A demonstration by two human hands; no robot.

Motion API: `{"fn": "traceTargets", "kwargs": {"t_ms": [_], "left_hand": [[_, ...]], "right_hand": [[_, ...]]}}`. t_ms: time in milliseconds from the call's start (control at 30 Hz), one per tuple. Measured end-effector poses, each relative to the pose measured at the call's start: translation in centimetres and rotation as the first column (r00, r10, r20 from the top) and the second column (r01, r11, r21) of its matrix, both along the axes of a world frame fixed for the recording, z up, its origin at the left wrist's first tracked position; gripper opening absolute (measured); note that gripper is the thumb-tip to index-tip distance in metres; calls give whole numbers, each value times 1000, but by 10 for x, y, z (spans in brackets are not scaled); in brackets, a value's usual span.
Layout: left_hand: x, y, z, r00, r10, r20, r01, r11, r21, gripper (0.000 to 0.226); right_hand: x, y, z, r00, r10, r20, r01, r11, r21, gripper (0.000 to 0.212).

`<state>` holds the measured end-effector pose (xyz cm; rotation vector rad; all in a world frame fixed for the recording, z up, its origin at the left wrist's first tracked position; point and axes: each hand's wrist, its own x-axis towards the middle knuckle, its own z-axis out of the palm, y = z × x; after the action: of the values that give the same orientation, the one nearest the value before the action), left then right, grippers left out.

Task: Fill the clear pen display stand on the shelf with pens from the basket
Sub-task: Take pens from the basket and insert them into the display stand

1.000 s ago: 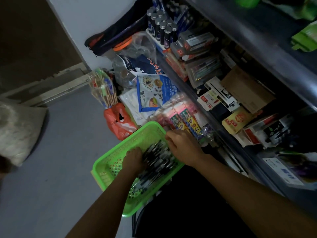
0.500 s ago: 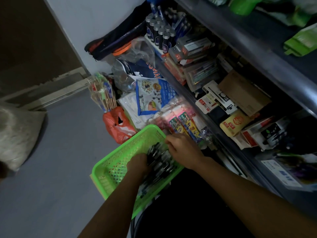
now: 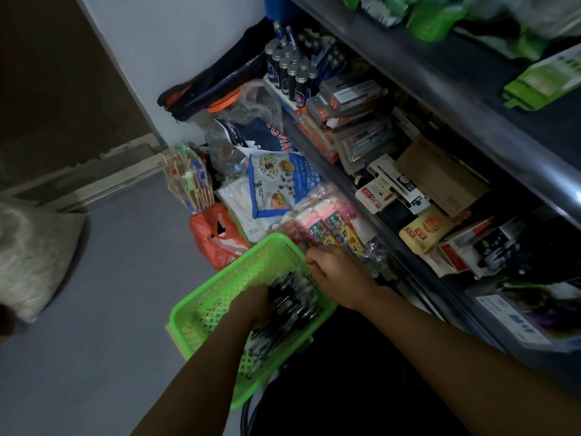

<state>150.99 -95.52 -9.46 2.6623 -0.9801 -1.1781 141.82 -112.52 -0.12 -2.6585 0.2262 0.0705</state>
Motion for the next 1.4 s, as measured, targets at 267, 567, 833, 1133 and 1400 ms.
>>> {"fn": "traceTargets", "kwargs": {"t_ms": [267, 567, 833, 1133, 1400], "left_hand": [[21, 5, 31, 999, -40, -28, 34, 981, -189, 30], [31, -49, 121, 995, -99, -3, 82, 833, -547, 44], [-6, -142, 220, 973, -218, -75, 87, 649, -756, 14], [-83, -227, 300, 908, -419, 35, 222, 407, -886, 8], [-152, -282, 332, 871, -491, -33, 161, 347, -924, 7]], "right_hand": [[-4, -18, 25, 998, -62, -31, 61, 997, -43, 7], [-24, -65, 98, 976, -140, 165, 163, 978, -133, 19], [-90, -116, 203, 914, -258, 312, 351, 888, -297, 12], [-186, -139, 296, 783, -460, 418, 592, 759, -272, 15], [-244, -157, 337, 587, -640, 495, 767, 636, -88, 20]]}}
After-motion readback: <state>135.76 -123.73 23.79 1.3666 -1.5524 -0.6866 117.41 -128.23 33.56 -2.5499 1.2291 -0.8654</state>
